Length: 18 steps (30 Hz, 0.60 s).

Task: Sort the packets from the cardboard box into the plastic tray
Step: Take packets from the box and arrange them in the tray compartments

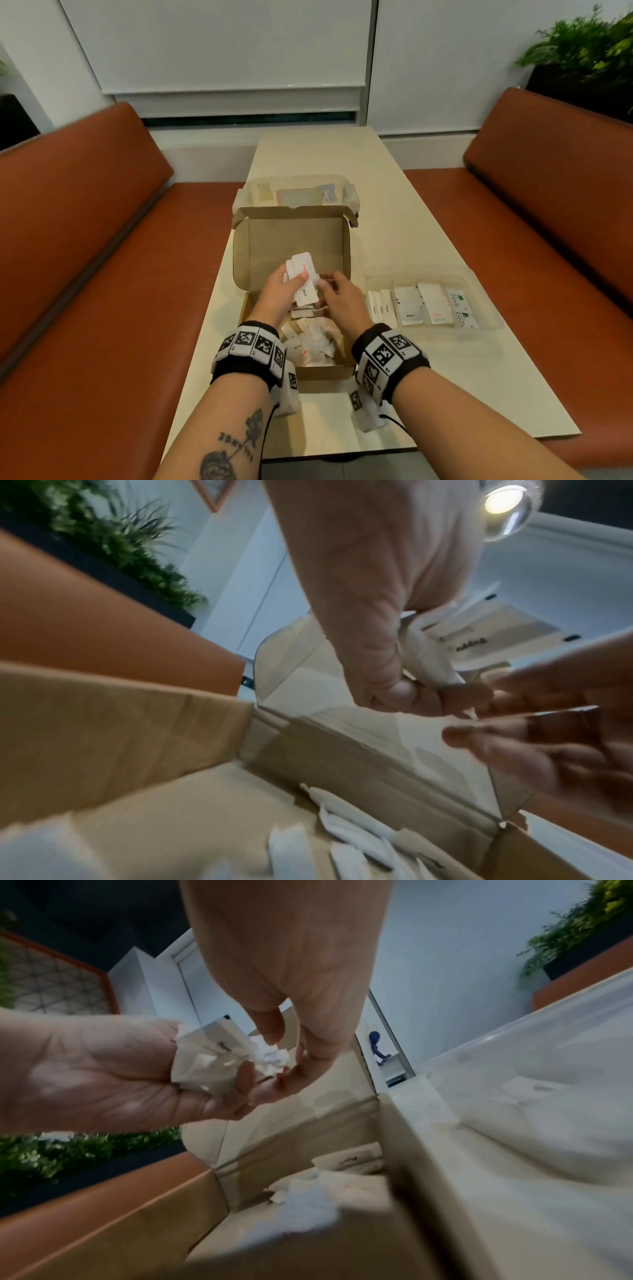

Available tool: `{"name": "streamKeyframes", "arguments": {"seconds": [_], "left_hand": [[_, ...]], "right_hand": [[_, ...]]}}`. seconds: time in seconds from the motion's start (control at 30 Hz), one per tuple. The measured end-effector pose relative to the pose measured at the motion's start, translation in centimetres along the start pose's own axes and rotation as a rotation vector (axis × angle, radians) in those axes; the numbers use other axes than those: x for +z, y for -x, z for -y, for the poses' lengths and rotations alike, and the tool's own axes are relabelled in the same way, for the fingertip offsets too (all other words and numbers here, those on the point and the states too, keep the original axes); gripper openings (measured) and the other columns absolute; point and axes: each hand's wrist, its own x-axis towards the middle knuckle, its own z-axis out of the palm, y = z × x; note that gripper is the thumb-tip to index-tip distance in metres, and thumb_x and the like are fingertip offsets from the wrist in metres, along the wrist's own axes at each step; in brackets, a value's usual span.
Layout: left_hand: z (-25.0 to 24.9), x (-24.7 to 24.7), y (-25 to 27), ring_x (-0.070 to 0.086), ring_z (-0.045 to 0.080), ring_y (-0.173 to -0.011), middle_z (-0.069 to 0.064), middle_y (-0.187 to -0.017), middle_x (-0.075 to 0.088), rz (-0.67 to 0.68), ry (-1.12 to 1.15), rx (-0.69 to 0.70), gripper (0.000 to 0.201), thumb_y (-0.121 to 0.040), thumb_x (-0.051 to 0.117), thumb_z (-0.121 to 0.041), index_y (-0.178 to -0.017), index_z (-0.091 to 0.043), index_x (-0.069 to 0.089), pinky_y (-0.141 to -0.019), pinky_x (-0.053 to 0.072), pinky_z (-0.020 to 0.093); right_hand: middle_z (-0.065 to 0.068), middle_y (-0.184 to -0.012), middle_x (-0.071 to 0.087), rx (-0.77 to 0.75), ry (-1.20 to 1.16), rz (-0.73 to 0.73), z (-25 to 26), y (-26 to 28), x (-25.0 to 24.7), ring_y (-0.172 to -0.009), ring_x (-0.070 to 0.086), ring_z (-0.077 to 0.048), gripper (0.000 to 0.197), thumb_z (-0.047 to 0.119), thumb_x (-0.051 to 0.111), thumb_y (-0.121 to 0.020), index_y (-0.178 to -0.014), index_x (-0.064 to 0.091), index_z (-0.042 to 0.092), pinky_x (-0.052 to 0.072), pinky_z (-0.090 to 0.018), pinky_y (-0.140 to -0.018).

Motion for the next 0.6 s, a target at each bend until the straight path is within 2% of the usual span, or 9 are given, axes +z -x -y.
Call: {"name": "streamKeyframes", "arguments": {"seconds": [0.07, 0.1, 0.2, 0.23, 0.3, 0.37, 0.47, 0.53, 0.6], "left_hand": [[0.4, 0.2, -0.1, 0.064, 0.026, -0.095, 0.013, -0.112, 0.065, -0.009, 0.124, -0.057, 0.028, -0.097, 0.051, -0.013, -0.124, -0.012, 0.053, -0.079, 0.055, 0.038], [0.6, 0.2, -0.1, 0.064, 0.027, -0.095, 0.015, -0.112, 0.065, -0.013, 0.190, -0.084, 0.028, -0.097, 0.049, -0.012, -0.125, -0.011, 0.052, -0.077, 0.056, 0.038], [1.0, 0.3, -0.1, 0.065, 0.027, -0.089, 0.020, -0.112, 0.064, -0.005, 0.360, -0.144, 0.026, -0.098, 0.046, -0.009, -0.124, -0.007, 0.050, -0.061, 0.059, 0.030], [1.0, 0.2, -0.2, 0.065, 0.028, -0.086, 0.021, -0.110, 0.063, -0.005, 0.400, -0.164, 0.025, -0.098, 0.046, -0.009, -0.123, -0.006, 0.049, -0.057, 0.059, 0.030], [1.1, 0.2, -0.3, 0.066, 0.029, -0.080, 0.022, -0.105, 0.064, 0.006, 0.424, -0.197, 0.023, -0.098, 0.046, -0.008, -0.121, -0.006, 0.049, -0.052, 0.059, 0.031], [1.2, 0.2, -0.4, 0.067, 0.029, -0.080, 0.022, -0.106, 0.065, 0.035, 0.384, -0.214, 0.024, -0.097, 0.049, -0.009, -0.121, -0.004, 0.051, -0.053, 0.058, 0.031], [1.5, -0.2, -0.6, 0.068, 0.025, -0.076, 0.020, -0.101, 0.067, 0.039, 0.352, -0.226, 0.026, -0.095, 0.055, -0.013, -0.119, -0.002, 0.054, -0.050, 0.056, 0.025], [1.7, -0.7, -0.7, 0.069, 0.021, -0.073, 0.014, -0.097, 0.069, 0.052, 0.284, -0.229, 0.026, -0.093, 0.059, -0.017, -0.117, -0.007, 0.057, -0.047, 0.053, 0.022], [1.8, -1.0, -0.8, 0.069, 0.015, -0.067, 0.006, -0.089, 0.072, 0.115, 0.180, -0.218, 0.026, -0.091, 0.062, -0.022, -0.115, -0.013, 0.059, -0.043, 0.049, 0.019]], "right_hand": [[-0.007, -0.081, 0.060, 0.033, -0.072, 0.022, 0.4, -0.2, 0.1, -0.062, 0.057, -0.017, 0.021, 0.018, 0.052, -0.096, -0.114, 0.055, 0.008, 0.058, -0.040, -0.067], [-0.006, -0.080, 0.059, 0.031, -0.064, 0.024, 0.5, -0.3, 0.1, -0.059, 0.056, -0.016, 0.018, 0.016, 0.053, -0.095, -0.111, 0.055, 0.009, 0.057, -0.037, -0.064], [-0.007, -0.085, 0.058, 0.001, 0.015, 0.000, 0.5, -0.7, 0.2, -0.057, 0.058, -0.013, 0.016, 0.009, 0.056, -0.091, -0.106, 0.055, 0.010, 0.054, -0.023, -0.052], [-0.008, -0.086, 0.057, -0.006, 0.044, -0.007, 0.4, -0.8, 0.3, -0.060, 0.058, -0.014, 0.017, 0.006, 0.058, -0.089, -0.106, 0.056, 0.010, 0.054, -0.023, -0.053], [-0.006, -0.082, 0.056, -0.045, 0.149, -0.029, 0.2, -1.0, 0.5, -0.068, 0.057, -0.017, 0.017, 0.005, 0.060, -0.086, -0.102, 0.058, 0.009, 0.055, -0.030, -0.062], [-0.001, -0.076, 0.054, -0.097, 0.270, -0.038, 0.0, -1.3, 0.7, -0.071, 0.054, -0.015, 0.012, 0.007, 0.060, -0.085, -0.097, 0.059, 0.009, 0.052, -0.033, -0.071], [0.000, -0.072, 0.056, -0.118, 0.295, -0.023, -0.1, -1.6, 0.7, -0.070, 0.054, -0.015, 0.006, 0.013, 0.061, -0.086, -0.090, 0.062, 0.009, 0.050, -0.030, -0.068], [-0.002, -0.076, 0.061, -0.098, 0.267, -0.047, 0.0, -1.9, 0.4, -0.072, 0.059, -0.017, 0.010, 0.018, 0.060, -0.088, -0.089, 0.064, 0.009, 0.051, -0.027, -0.067], [-0.003, -0.087, 0.067, -0.065, 0.203, -0.074, 0.3, -2.4, -0.1, -0.081, 0.064, -0.018, 0.015, 0.023, 0.058, -0.090, -0.095, 0.066, 0.010, 0.055, -0.028, -0.075]]}}
